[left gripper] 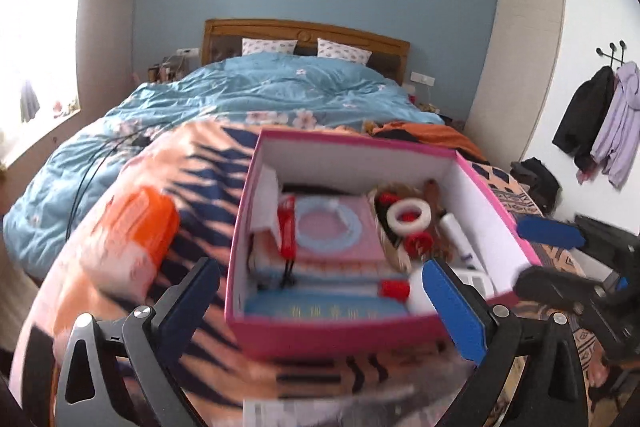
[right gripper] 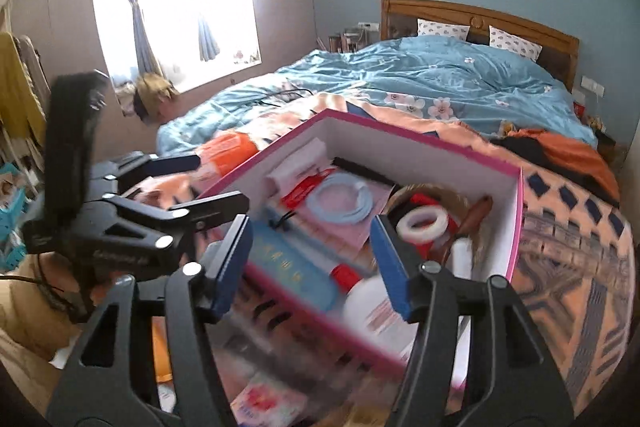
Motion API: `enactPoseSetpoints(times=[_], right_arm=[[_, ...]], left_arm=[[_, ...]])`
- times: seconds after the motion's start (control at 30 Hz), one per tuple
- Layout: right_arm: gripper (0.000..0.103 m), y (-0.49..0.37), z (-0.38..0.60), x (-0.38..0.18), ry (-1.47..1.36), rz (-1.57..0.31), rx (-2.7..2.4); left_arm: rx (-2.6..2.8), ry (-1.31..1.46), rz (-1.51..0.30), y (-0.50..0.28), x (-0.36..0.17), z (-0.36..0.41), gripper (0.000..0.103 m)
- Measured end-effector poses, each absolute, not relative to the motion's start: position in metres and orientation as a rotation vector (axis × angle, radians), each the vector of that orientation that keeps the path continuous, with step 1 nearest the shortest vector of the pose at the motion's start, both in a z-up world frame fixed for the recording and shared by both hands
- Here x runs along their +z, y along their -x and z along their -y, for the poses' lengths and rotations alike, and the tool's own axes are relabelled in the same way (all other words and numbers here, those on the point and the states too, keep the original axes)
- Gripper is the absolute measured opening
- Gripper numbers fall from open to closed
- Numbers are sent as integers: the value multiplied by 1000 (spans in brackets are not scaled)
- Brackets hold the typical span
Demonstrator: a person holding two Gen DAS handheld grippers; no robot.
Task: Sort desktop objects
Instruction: 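Open the left gripper to release the bag and withdraw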
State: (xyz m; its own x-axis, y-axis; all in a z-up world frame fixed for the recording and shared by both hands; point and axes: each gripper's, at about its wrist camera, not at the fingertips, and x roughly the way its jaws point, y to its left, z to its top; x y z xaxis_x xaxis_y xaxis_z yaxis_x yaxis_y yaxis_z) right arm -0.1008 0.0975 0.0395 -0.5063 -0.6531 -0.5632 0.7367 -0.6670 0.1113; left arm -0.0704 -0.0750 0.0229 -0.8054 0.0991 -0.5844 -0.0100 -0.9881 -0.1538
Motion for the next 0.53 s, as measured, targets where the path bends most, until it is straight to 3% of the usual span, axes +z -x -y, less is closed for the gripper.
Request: enactPoseSetpoints(times=[0.53], right_arm=[[70, 50, -130, -13, -853, -74, -2193]], left_arm=[[2926, 1143, 111, 27, -16, 49, 103]])
